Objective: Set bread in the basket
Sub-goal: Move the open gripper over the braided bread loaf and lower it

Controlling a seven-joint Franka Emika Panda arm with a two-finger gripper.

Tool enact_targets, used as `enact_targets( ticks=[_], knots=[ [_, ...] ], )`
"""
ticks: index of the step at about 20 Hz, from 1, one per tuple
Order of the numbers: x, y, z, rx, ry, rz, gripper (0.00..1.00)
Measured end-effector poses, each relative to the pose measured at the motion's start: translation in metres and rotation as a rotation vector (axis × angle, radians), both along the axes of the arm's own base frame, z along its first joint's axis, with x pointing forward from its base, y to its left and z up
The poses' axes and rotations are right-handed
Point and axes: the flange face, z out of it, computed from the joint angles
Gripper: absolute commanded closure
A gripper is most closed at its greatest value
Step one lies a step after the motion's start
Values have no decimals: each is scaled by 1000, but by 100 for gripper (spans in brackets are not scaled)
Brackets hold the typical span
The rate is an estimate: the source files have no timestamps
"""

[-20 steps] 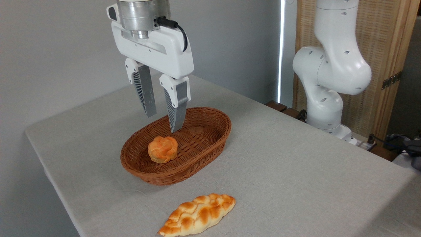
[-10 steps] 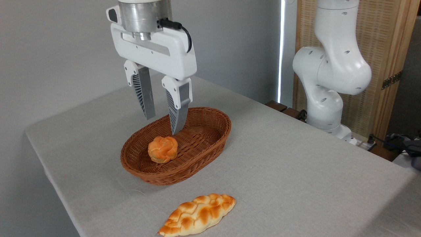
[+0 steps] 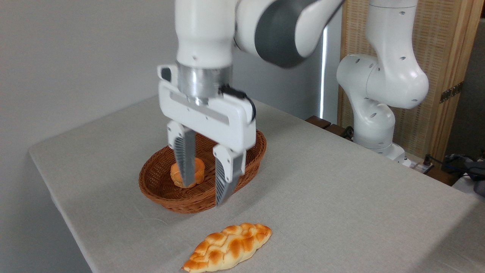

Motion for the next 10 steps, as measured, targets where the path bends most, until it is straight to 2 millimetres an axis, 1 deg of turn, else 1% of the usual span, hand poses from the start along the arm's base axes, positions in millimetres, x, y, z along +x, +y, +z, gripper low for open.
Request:
enact_targets(
  ticks=[1, 3, 5, 7, 10],
  knots=[
    [-2, 8, -7, 12, 6, -54, 0],
    [-6, 27, -15, 35, 16, -142, 0],
    [-10, 40, -24, 60, 35, -201, 0],
    [-14, 47, -35, 102, 64, -236, 0],
    [-16, 49, -57, 164, 108, -274, 0]
  ],
)
